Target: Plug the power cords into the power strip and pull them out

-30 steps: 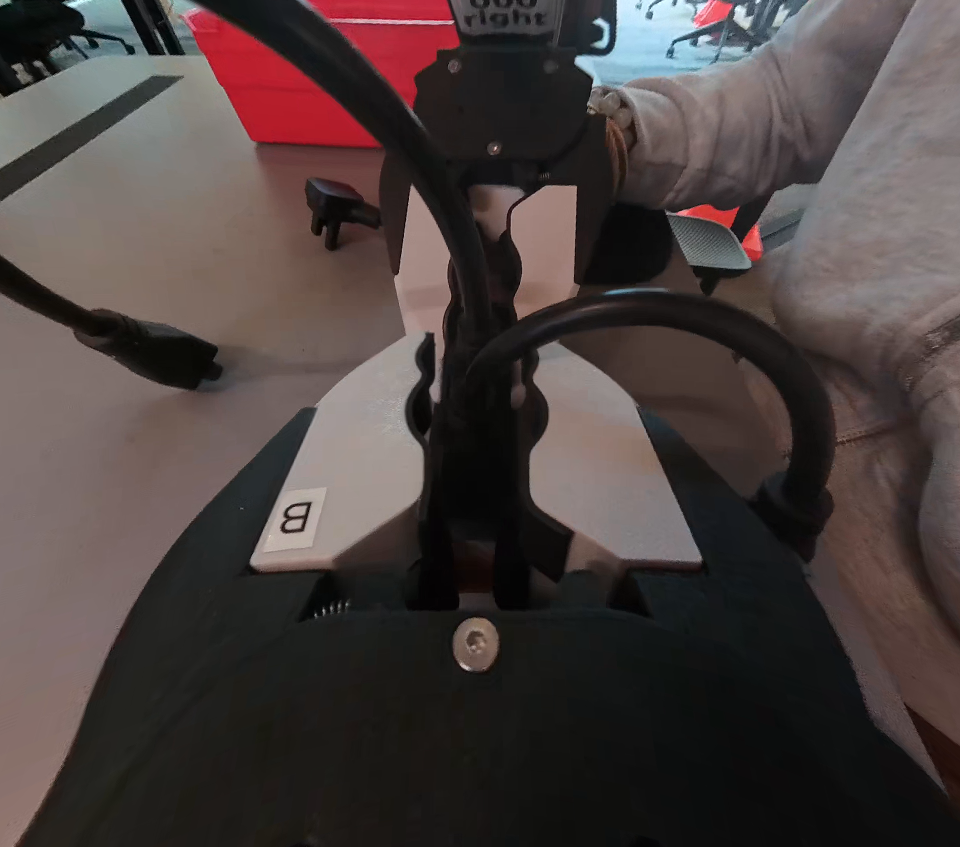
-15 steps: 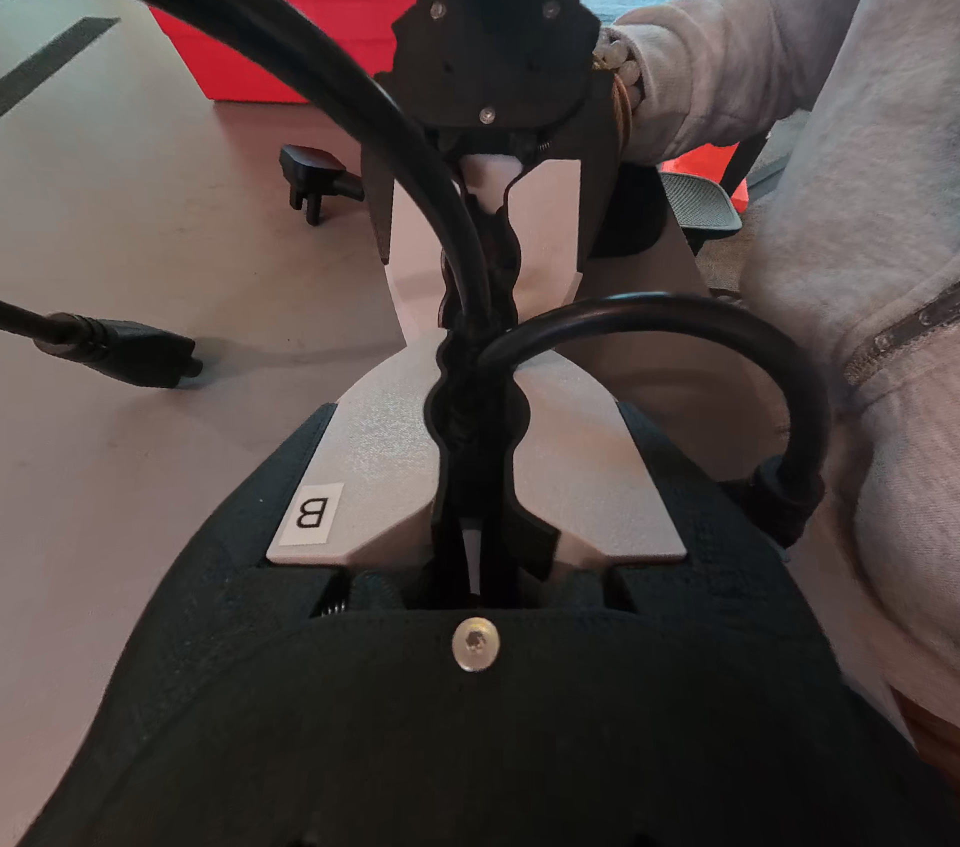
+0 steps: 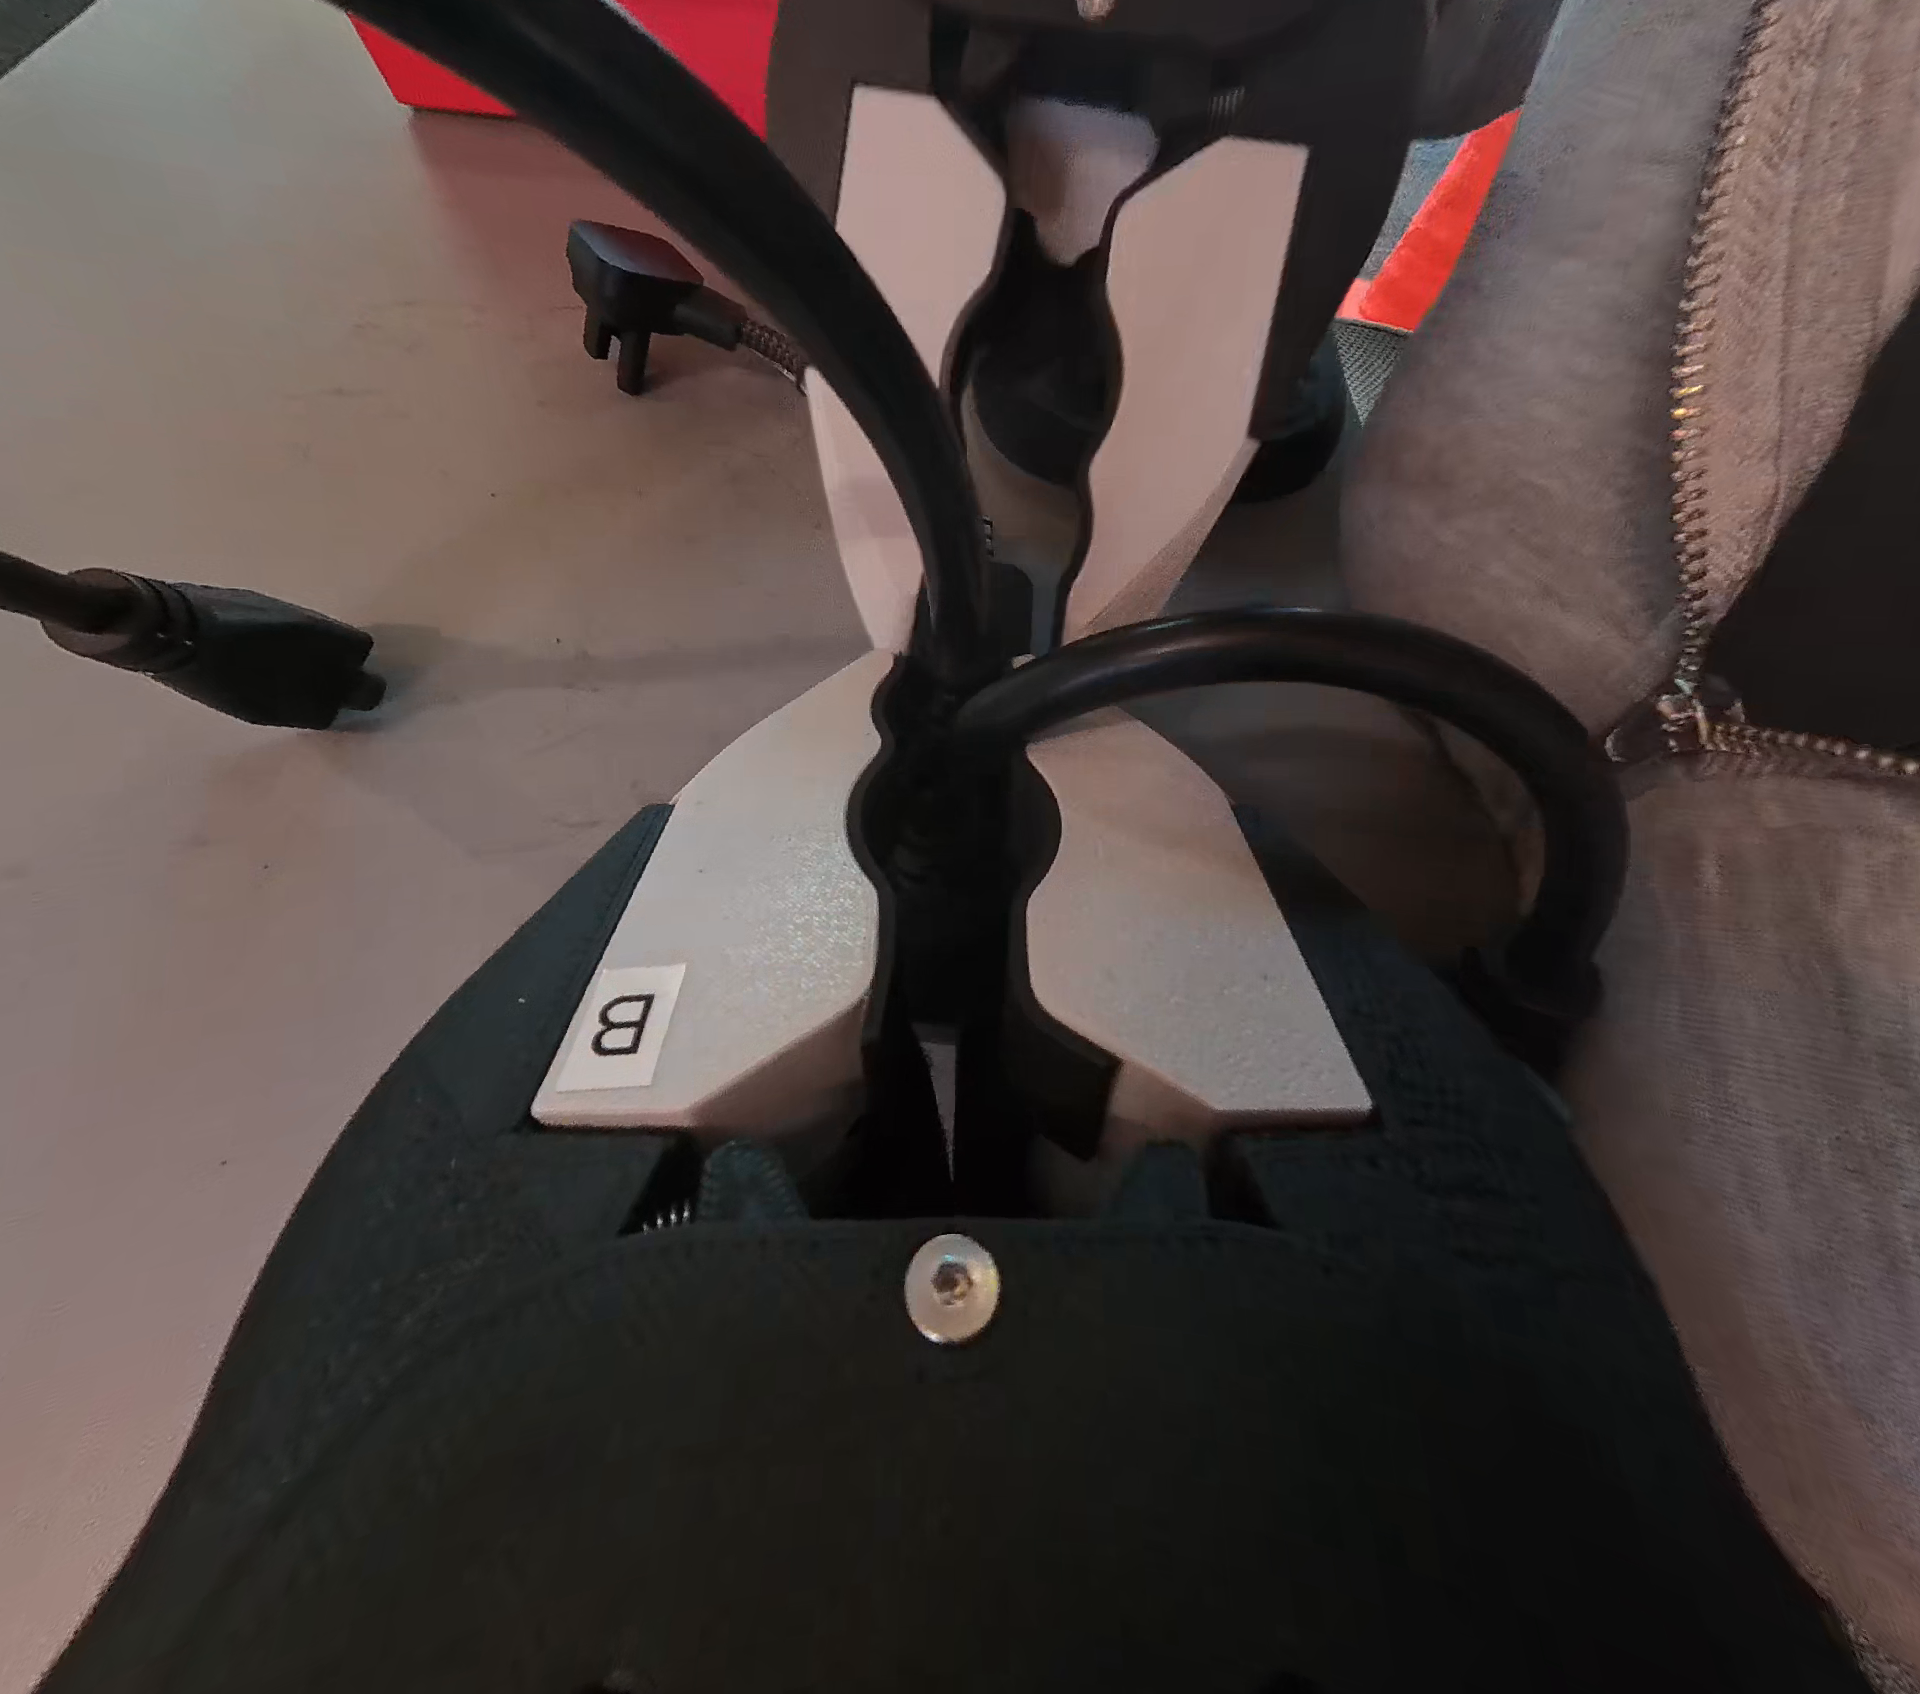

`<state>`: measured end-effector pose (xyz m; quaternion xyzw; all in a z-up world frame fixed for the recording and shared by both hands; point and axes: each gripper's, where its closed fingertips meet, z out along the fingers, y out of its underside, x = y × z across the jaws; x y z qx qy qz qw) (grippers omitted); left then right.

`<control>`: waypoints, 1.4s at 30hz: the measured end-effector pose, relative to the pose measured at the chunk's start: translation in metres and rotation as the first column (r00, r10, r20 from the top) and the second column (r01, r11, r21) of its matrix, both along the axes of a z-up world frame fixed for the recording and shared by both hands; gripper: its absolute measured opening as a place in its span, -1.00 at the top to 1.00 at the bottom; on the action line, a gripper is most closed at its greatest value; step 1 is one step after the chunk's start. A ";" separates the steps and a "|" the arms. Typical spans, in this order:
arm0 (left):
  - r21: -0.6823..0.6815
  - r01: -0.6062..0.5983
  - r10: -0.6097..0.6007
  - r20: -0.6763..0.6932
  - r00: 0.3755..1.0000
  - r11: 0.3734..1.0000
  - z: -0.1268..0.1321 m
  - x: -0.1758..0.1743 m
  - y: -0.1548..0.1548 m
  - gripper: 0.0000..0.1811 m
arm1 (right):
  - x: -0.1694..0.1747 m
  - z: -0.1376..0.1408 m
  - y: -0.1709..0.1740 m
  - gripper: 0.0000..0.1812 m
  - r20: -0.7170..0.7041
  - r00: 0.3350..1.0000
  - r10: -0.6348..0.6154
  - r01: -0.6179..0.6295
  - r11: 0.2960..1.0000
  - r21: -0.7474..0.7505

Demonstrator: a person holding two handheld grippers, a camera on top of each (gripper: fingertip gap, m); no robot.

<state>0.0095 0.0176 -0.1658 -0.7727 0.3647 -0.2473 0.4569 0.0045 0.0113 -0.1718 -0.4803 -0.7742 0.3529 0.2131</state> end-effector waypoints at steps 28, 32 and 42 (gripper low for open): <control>0.002 0.035 -0.035 0.150 0.988 0.999 -0.006 0.002 0.001 0.81 | 0.004 -0.024 0.006 0.84 0.351 0.935 -0.039 -0.010 0.990 0.139; 0.021 0.040 -0.043 0.160 0.986 0.999 -0.006 0.002 0.001 0.81 | 0.005 -0.028 0.006 0.84 0.398 0.917 -0.017 -0.056 0.983 0.172; 0.066 0.079 -0.087 0.118 0.989 0.995 -0.005 -0.015 -0.006 0.59 | -0.008 -0.031 -0.002 0.81 0.182 0.982 -0.047 0.035 0.997 0.070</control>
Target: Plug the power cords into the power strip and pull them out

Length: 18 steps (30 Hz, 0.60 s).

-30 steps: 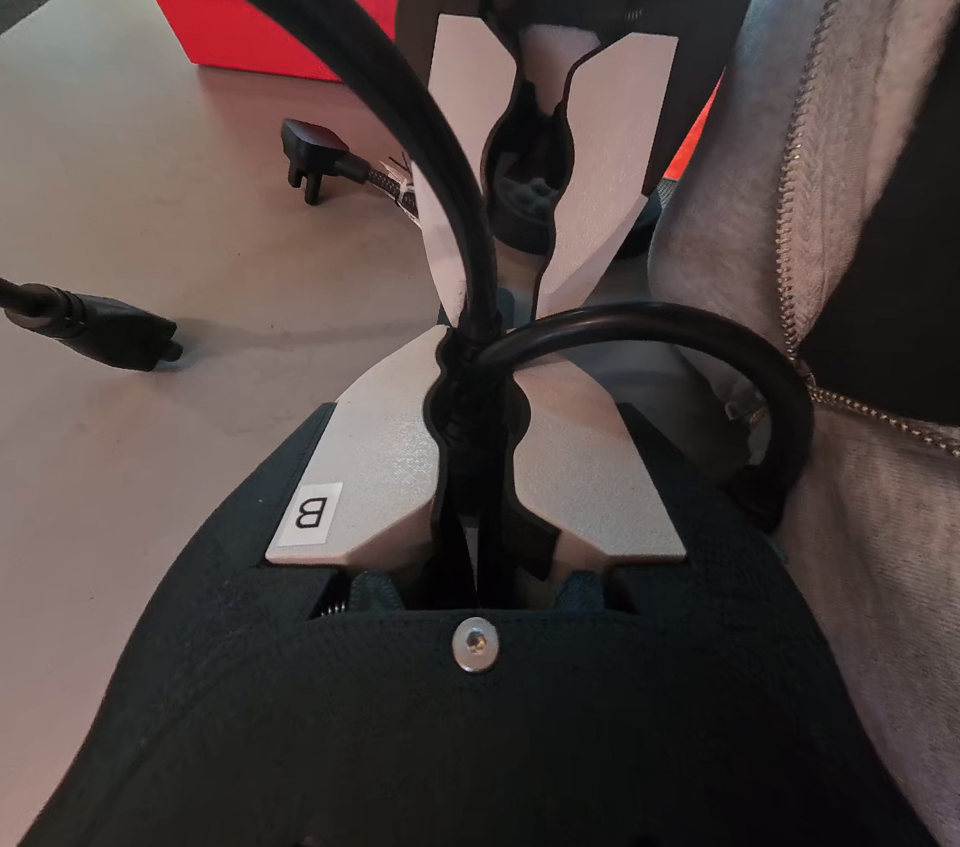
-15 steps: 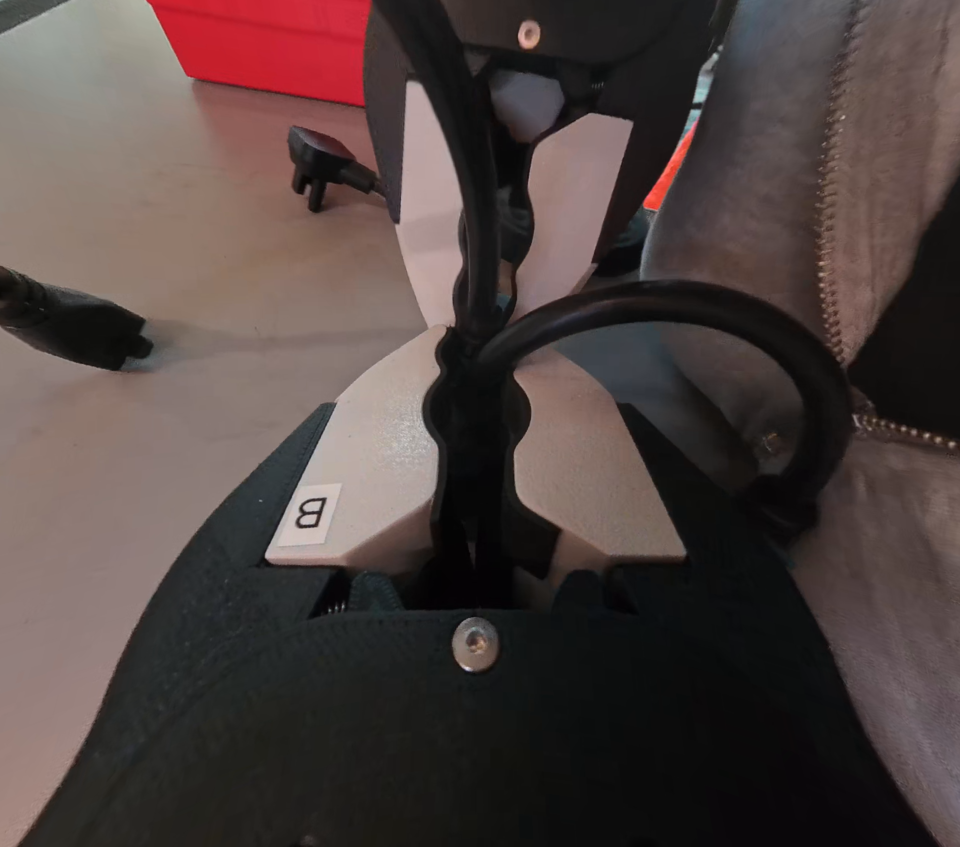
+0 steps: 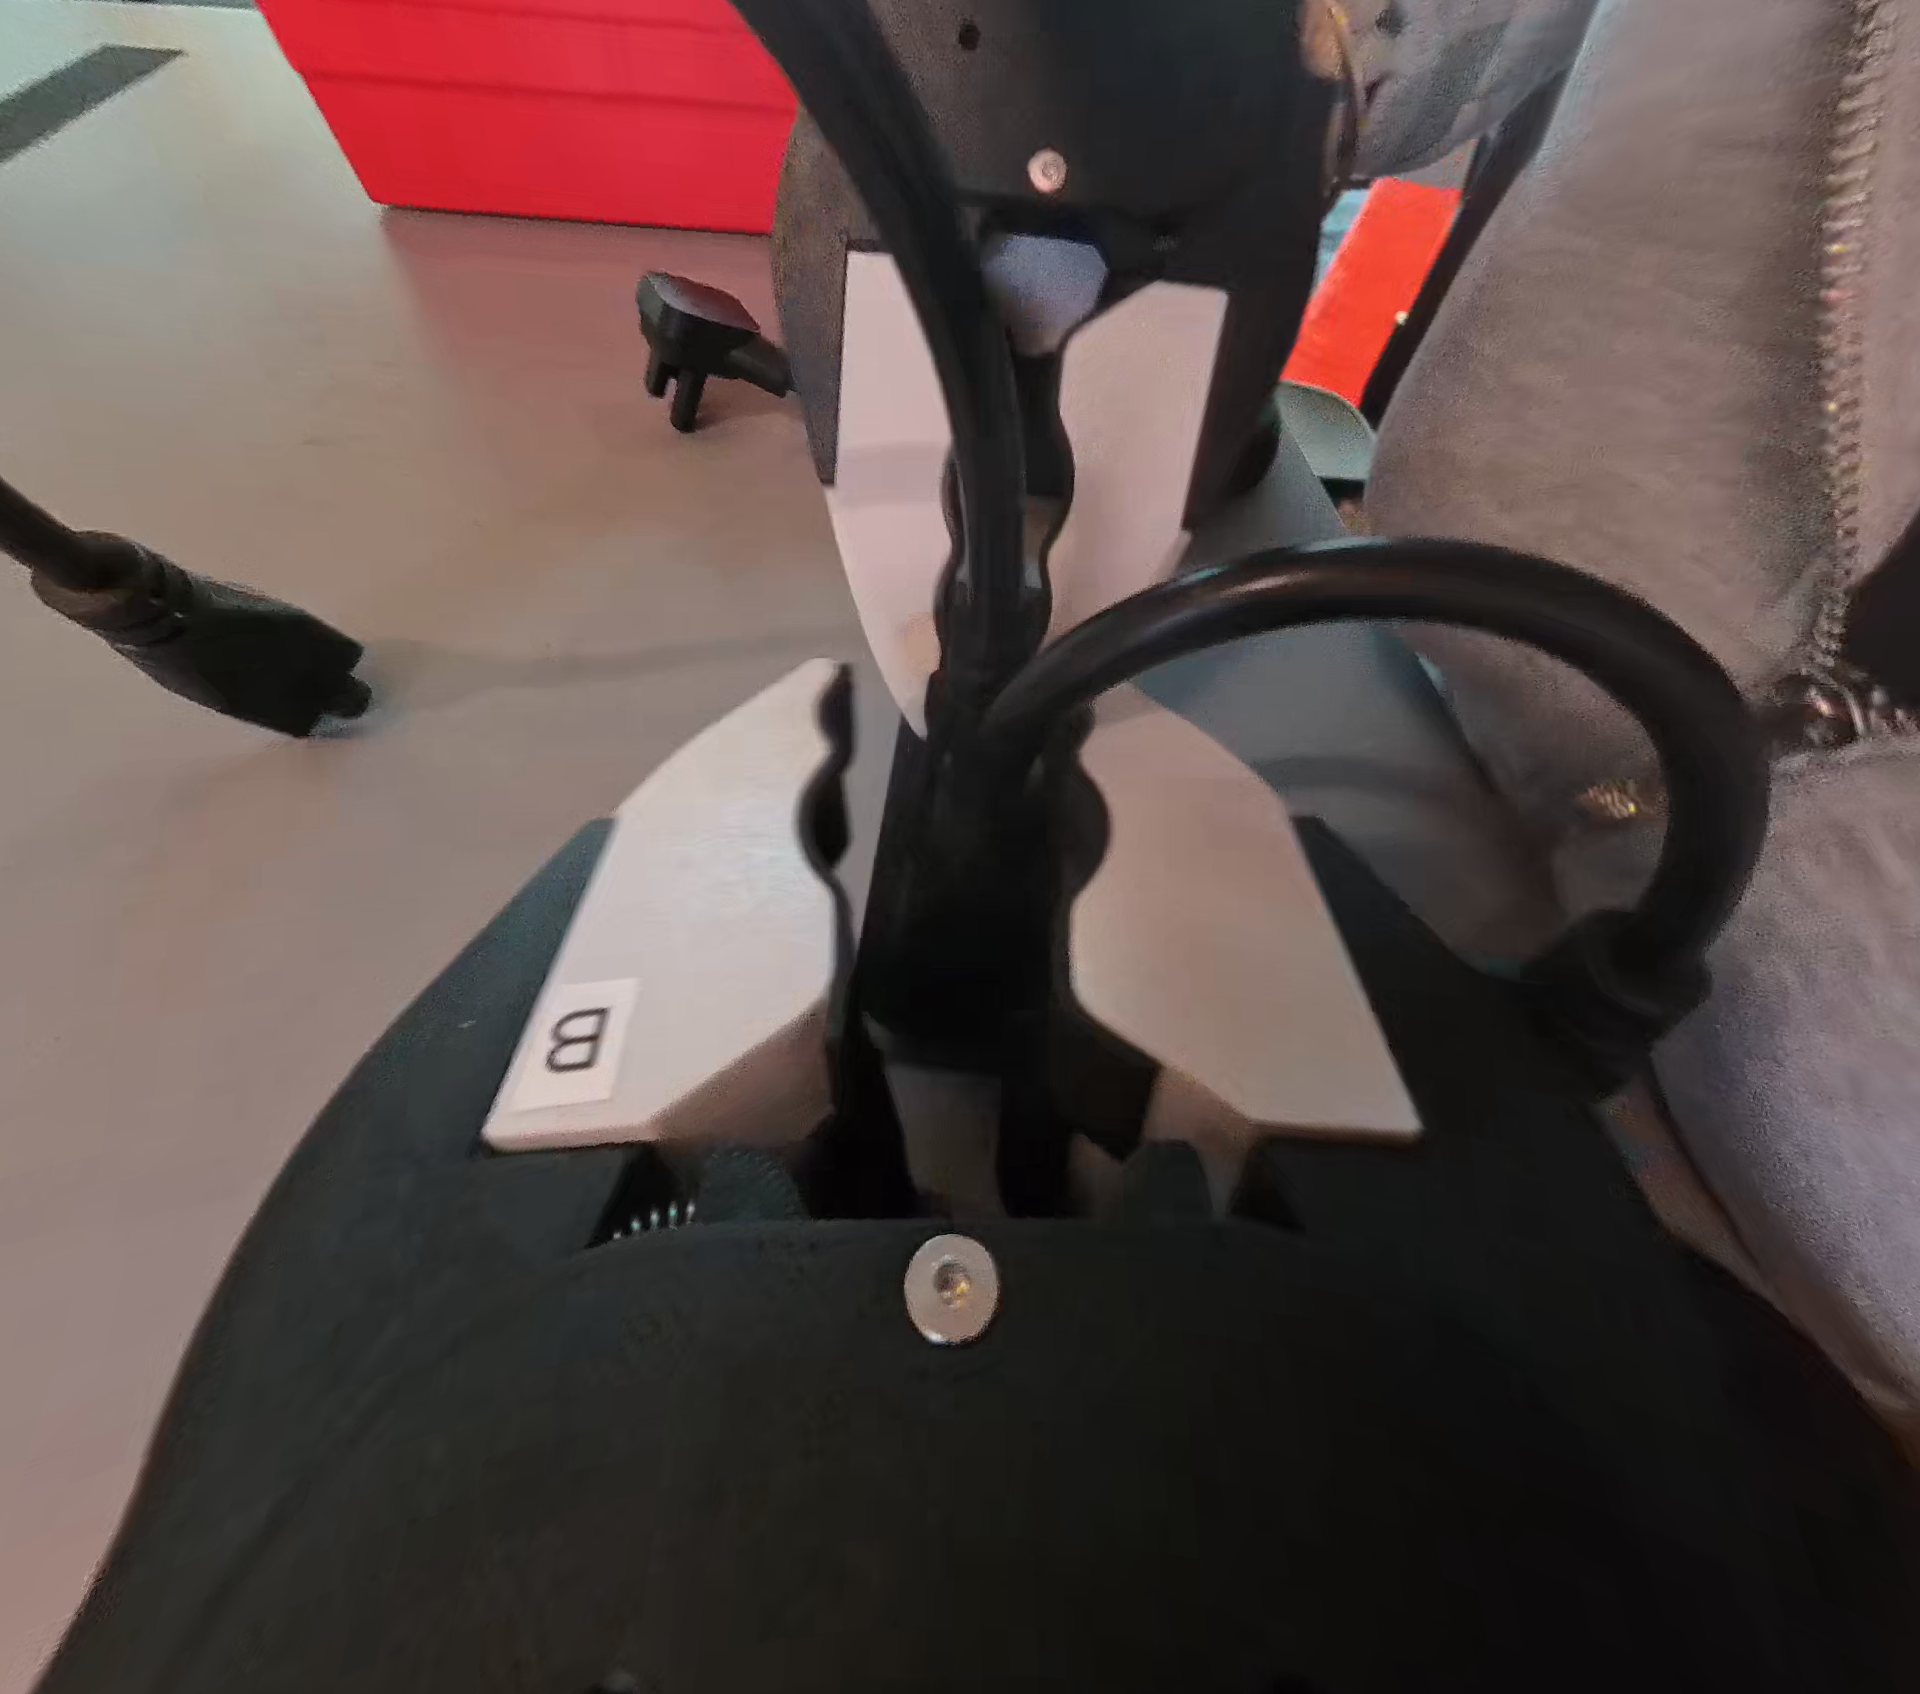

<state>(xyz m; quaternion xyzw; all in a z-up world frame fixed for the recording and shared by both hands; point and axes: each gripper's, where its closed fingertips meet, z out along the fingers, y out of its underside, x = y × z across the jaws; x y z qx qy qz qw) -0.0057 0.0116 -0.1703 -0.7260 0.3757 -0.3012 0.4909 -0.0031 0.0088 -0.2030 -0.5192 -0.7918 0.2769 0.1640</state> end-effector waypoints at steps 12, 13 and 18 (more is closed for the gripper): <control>-0.083 -0.264 0.249 -0.152 0.956 0.961 -0.005 -0.050 -0.011 -0.36 | 0.041 0.043 0.020 0.50 -0.325 0.944 -0.053 0.062 0.998 0.016; -0.083 -0.304 0.291 -0.139 0.946 0.949 -0.003 -0.053 -0.014 -0.36 | 0.045 0.048 0.018 0.49 -0.360 0.932 -0.051 0.064 0.998 0.025; -0.001 -0.518 0.513 -0.139 0.847 0.856 0.007 -0.076 -0.030 -0.27 | 0.065 0.058 0.017 0.41 -0.455 0.887 -0.080 0.109 0.993 0.039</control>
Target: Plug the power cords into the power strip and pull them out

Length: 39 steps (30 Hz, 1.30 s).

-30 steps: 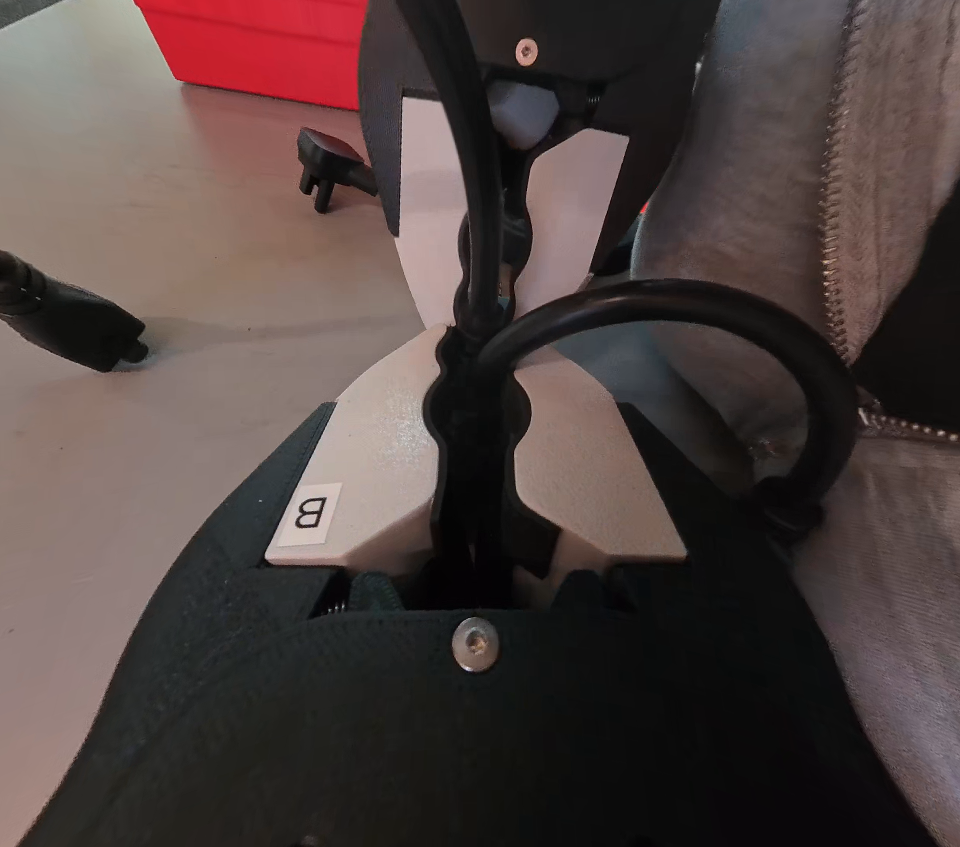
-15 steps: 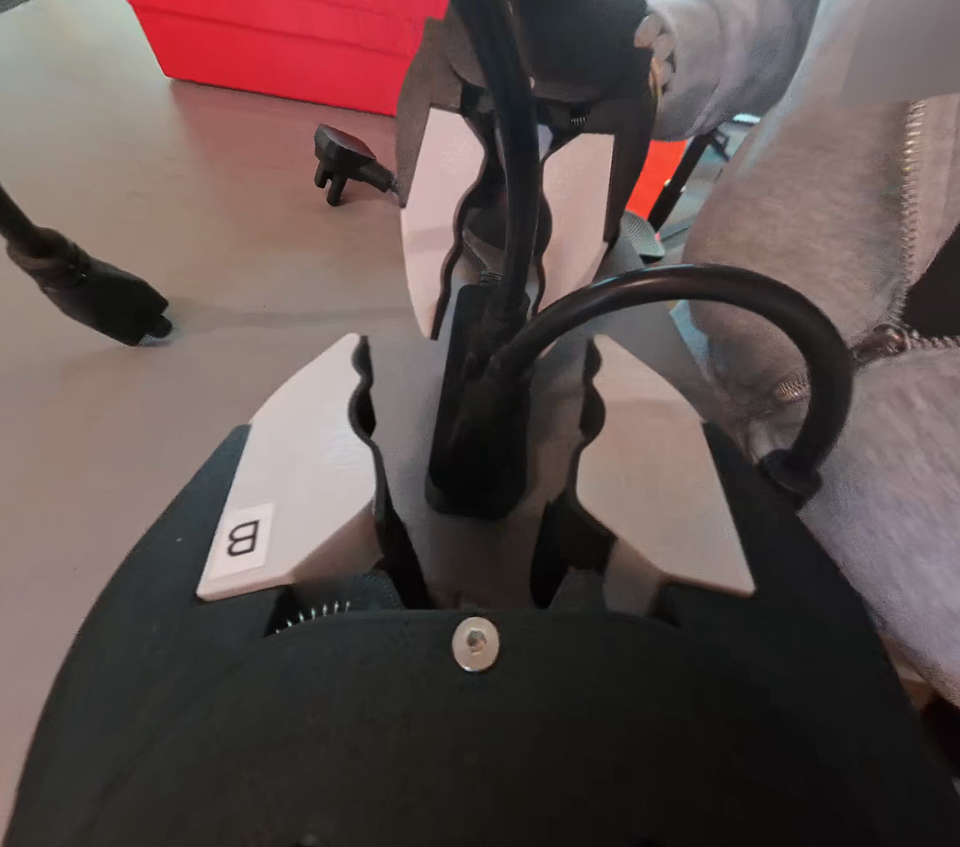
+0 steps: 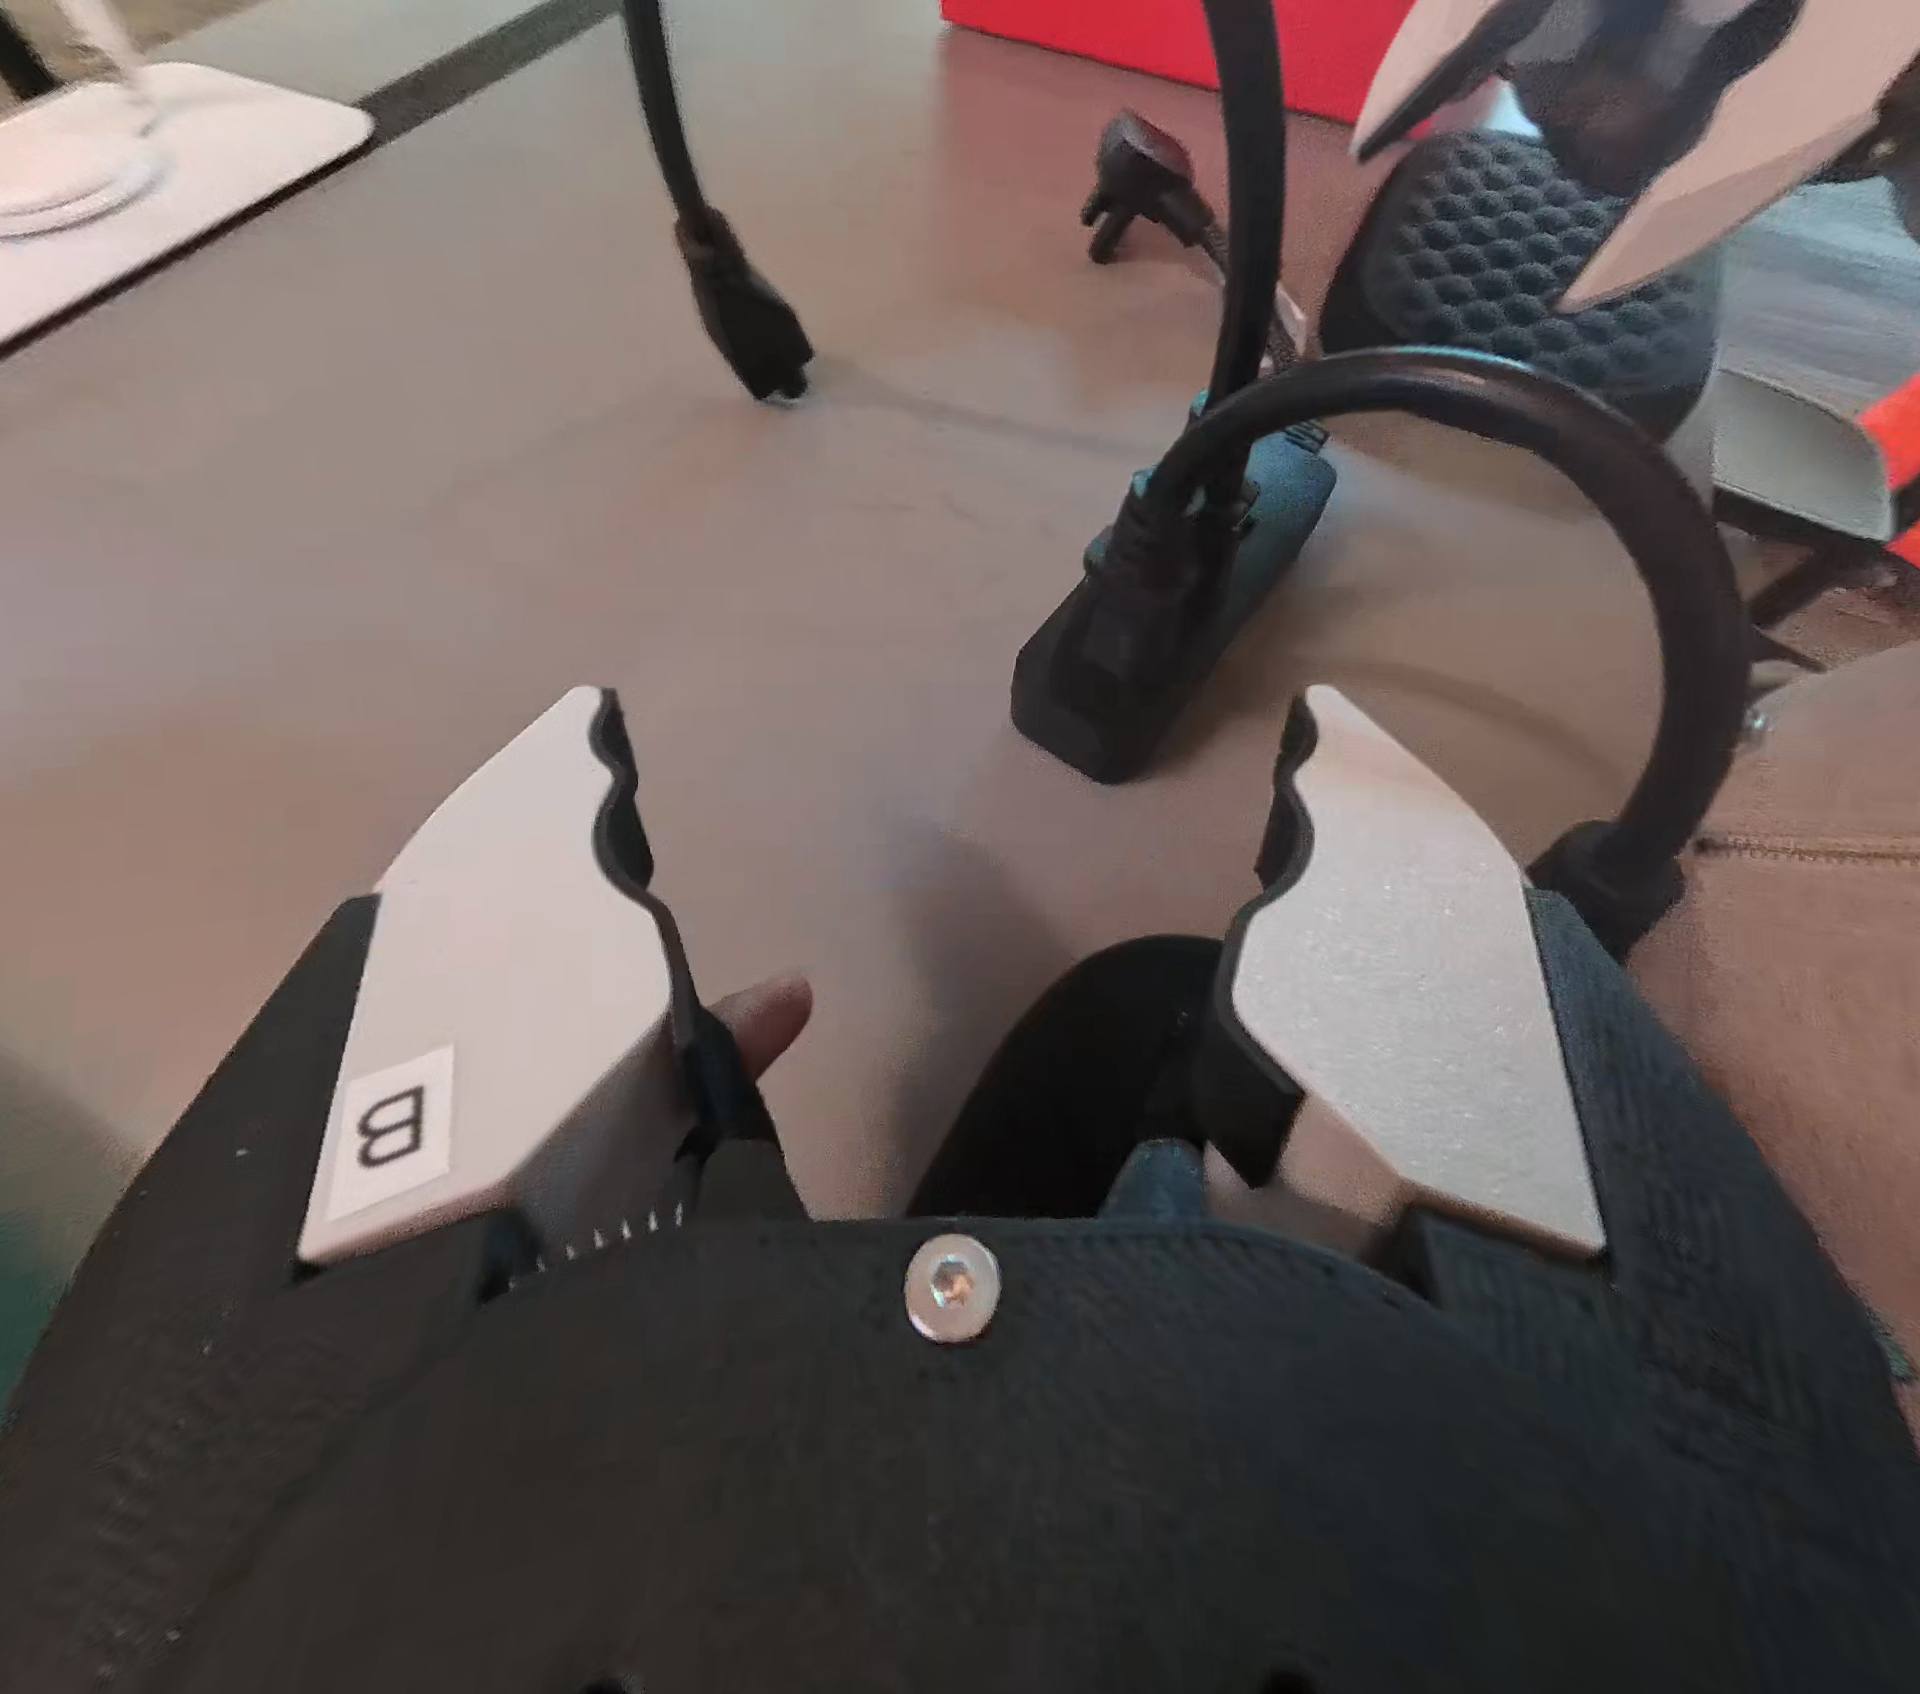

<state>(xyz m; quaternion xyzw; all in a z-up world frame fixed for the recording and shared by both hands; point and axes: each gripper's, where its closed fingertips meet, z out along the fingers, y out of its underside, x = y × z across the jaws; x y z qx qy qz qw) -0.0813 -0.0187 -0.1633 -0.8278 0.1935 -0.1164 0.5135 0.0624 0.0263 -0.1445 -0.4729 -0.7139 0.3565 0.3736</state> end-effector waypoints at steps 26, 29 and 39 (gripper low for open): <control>0.013 -0.230 0.230 0.004 0.973 0.973 0.014 -0.030 -0.046 -0.12 | 0.005 -0.046 0.006 0.28 0.087 0.996 0.003 0.010 0.989 -0.146; 0.084 -0.301 0.301 0.010 0.954 0.950 0.042 -0.048 -0.062 -0.10 | 0.005 -0.043 0.007 0.27 0.063 0.998 -0.001 0.011 0.988 -0.155; 0.074 -0.562 0.564 -0.199 0.801 0.824 0.076 -0.176 -0.113 0.20 | 0.006 -0.042 0.007 0.28 0.058 0.998 0.003 0.007 0.984 -0.176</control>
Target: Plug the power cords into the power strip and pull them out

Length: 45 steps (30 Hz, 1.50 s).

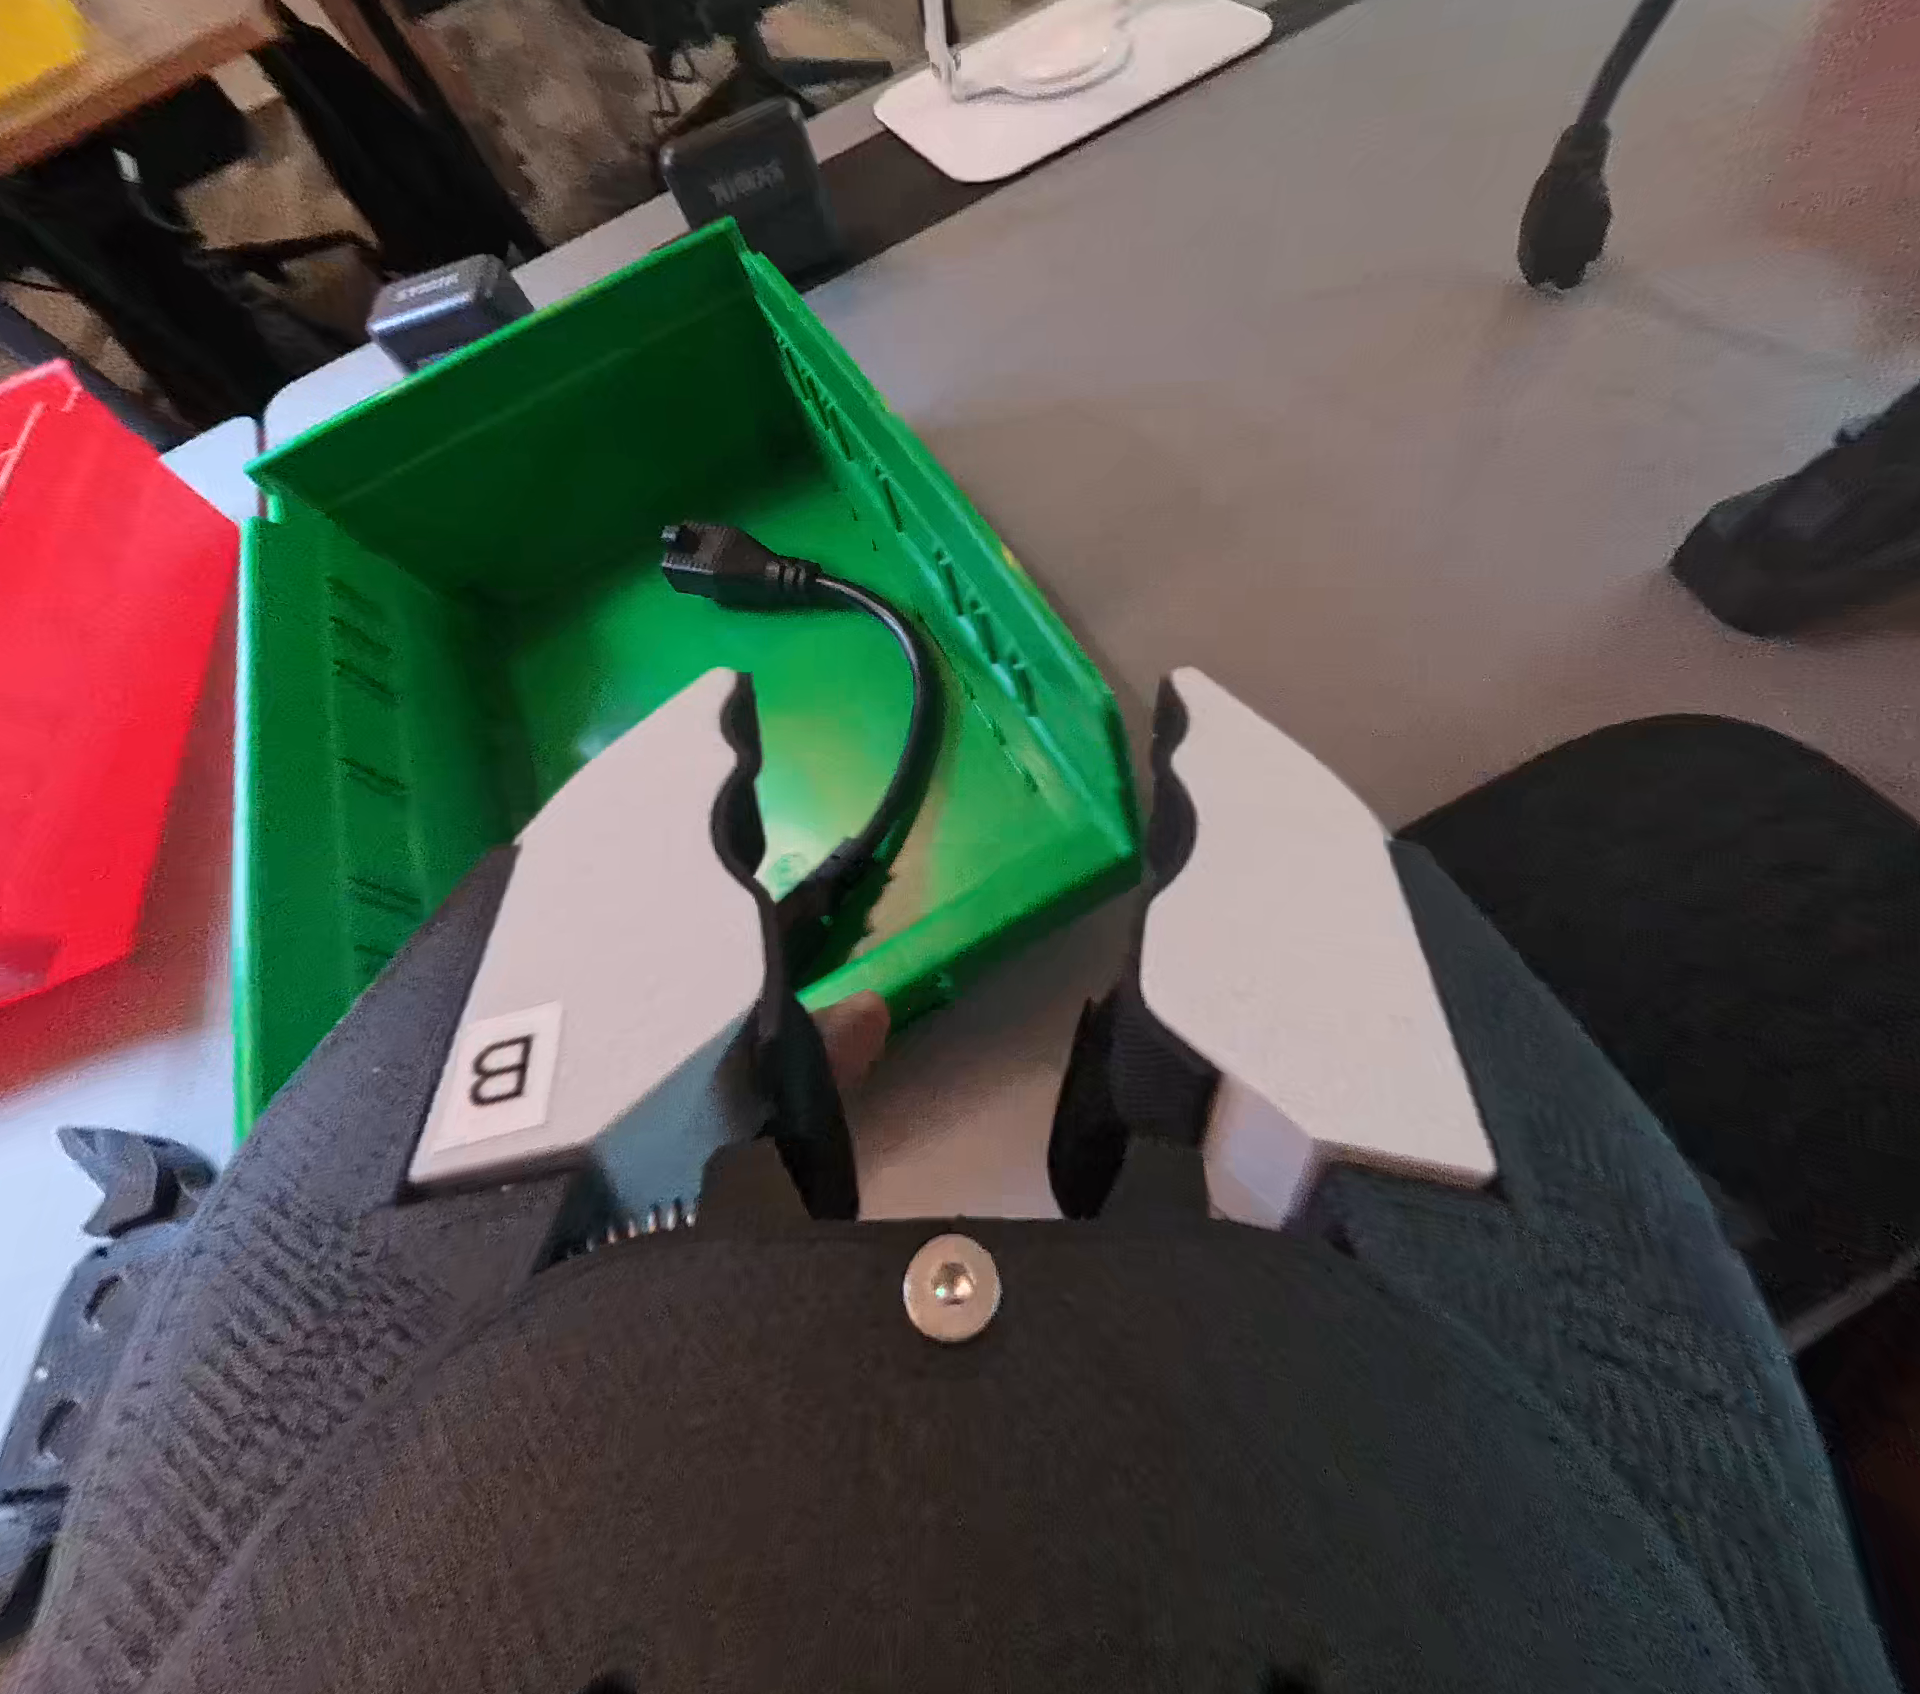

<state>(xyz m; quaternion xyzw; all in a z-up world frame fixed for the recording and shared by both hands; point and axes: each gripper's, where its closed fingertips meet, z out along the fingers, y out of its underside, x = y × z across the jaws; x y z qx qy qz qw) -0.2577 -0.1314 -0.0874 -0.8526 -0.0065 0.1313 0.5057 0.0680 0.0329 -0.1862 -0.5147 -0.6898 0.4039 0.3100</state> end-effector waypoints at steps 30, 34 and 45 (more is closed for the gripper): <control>-0.867 0.214 -0.342 0.054 0.938 0.450 -0.134 -0.082 -0.017 0.76 | -0.001 -0.004 0.000 0.33 0.035 0.999 0.006 -0.005 1.000 -0.016; -0.776 0.152 -0.352 -0.095 0.931 0.613 -0.102 -0.079 -0.003 0.79 | -0.001 -0.003 0.000 0.34 0.029 1.000 0.006 -0.005 1.000 -0.017; -0.484 0.016 -0.236 -0.398 0.886 0.875 0.006 -0.071 0.030 0.81 | -0.001 -0.007 -0.002 0.36 0.047 0.999 0.011 -0.012 1.000 0.020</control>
